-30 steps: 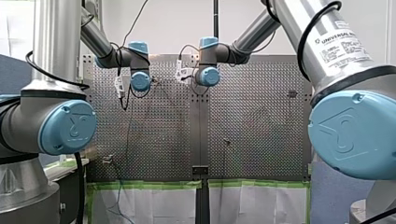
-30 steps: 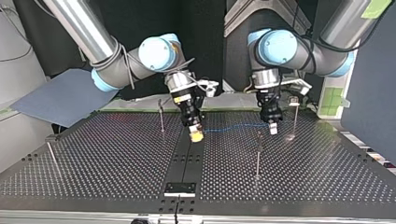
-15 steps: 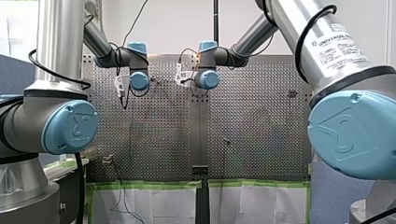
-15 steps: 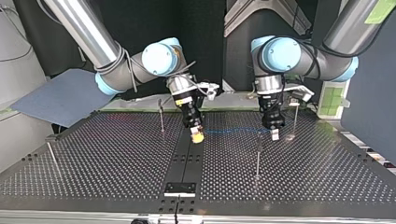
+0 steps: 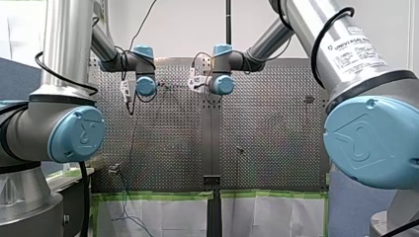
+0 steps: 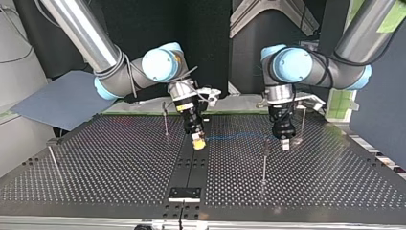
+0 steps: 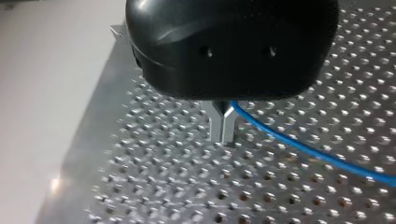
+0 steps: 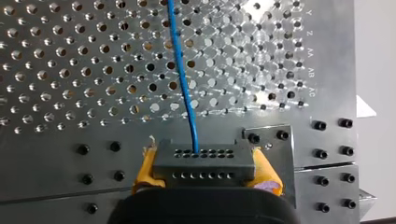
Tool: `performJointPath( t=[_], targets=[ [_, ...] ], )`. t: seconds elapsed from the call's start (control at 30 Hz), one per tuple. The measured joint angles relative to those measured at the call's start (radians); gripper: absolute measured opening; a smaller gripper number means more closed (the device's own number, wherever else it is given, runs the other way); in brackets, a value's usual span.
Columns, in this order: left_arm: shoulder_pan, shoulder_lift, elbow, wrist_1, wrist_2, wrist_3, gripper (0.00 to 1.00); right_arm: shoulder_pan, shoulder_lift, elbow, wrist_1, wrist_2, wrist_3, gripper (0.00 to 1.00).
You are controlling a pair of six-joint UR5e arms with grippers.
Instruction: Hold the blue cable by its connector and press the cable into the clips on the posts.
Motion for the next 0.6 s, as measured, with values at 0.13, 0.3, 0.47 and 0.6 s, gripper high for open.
performJointPath(
  t=[0.13,0.3,0.47,0.6],
  targets=[
    [0.005,-0.028,0.000,0.013,0.020,0.002,0.00,-0.003,0.014,-0.008,0.000,-0.002,0.000,0.00],
    [0.028,-0.038,0.007,0.038,0.060,-0.011,0.00,-0.008,0.022,-0.018,0.001,-0.004,0.000,0.00],
    [0.059,-0.038,0.020,0.035,0.105,-0.014,0.00,-0.017,0.023,-0.027,0.001,-0.005,0.000,0.00],
    [0.067,-0.039,0.024,0.034,0.120,-0.014,0.00,-0.022,0.025,-0.039,0.001,-0.012,0.000,0.00]
  ],
)
